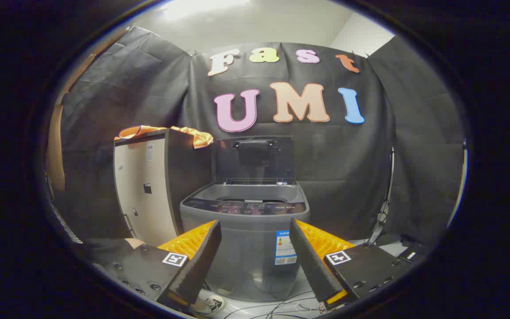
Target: Put the clothes into the washing machine and then close the washing machine lid.
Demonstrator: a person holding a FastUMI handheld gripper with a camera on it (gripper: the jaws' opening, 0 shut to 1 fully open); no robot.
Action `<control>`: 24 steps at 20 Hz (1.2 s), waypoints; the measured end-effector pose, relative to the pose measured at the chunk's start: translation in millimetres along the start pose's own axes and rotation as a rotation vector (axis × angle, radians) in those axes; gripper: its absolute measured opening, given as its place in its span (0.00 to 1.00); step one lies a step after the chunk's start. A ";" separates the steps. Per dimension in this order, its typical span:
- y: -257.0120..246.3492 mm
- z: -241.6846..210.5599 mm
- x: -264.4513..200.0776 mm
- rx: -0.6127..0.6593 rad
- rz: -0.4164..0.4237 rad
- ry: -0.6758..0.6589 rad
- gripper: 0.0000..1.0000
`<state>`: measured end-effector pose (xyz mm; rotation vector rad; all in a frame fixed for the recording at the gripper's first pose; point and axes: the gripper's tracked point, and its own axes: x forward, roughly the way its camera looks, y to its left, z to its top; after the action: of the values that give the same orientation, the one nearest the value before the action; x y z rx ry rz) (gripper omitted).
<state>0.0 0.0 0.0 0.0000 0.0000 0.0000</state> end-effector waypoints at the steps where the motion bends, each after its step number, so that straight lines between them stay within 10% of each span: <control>1: 0.1 0.0 -0.1 0.000 0.000 0.001 0.97; 24: 33.3 16.4 28.1 0.040 0.044 0.024 0.97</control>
<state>28.1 33.3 16.4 0.0400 0.0238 0.0443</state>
